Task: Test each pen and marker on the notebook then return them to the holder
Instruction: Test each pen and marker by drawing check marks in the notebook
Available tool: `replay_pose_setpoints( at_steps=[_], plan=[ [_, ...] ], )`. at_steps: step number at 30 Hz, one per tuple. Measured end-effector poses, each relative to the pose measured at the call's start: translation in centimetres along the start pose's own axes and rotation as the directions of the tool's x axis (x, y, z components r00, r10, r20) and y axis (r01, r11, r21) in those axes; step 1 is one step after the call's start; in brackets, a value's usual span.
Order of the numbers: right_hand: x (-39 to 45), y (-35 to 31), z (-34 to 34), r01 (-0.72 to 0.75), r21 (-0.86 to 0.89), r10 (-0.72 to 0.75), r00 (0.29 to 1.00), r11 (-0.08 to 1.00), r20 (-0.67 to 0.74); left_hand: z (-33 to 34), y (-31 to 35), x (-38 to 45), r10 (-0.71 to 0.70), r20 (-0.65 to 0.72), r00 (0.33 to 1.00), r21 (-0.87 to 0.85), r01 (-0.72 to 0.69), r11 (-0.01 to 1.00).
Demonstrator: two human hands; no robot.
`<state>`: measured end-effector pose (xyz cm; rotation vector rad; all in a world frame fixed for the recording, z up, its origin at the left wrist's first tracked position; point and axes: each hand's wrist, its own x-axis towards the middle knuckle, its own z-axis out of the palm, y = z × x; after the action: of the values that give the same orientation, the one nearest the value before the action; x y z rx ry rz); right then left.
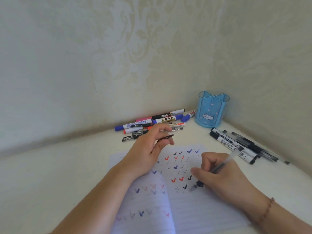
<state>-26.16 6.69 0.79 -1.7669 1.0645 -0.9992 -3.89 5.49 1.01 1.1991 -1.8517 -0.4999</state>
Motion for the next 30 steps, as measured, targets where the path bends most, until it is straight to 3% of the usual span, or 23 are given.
replay_pose_setpoints(
  at_steps=[7, 16, 23, 30],
  plan=[
    [0.2, 0.2, 0.3, 0.025, -0.062, -0.026, 1.000, 0.998, -0.003, 0.1, 0.3, 0.1, 0.005, -0.004, 1.000, -0.058, -0.005, 0.998],
    [0.3, 0.3, 0.2, 0.015, -0.009, -0.015, 1.000, 1.000, -0.017, 0.0, -0.2, 0.3, 0.146, -0.029, 0.989, 0.130, -0.141, 0.981],
    [0.7, -1.5, -0.9, 0.004, 0.329, 0.013, 0.999, 0.944, -0.049, 0.2, 0.0, 0.2, 0.047, -0.039, 0.998, 0.035, -0.045, 0.998],
    [0.9, -1.5, -1.4, 0.002, 0.380, 0.041, 0.994, 0.925, -0.106, 0.3, 0.2, 0.2, 0.049, -0.031, 0.998, -0.016, -0.050, 0.999]
  ],
)
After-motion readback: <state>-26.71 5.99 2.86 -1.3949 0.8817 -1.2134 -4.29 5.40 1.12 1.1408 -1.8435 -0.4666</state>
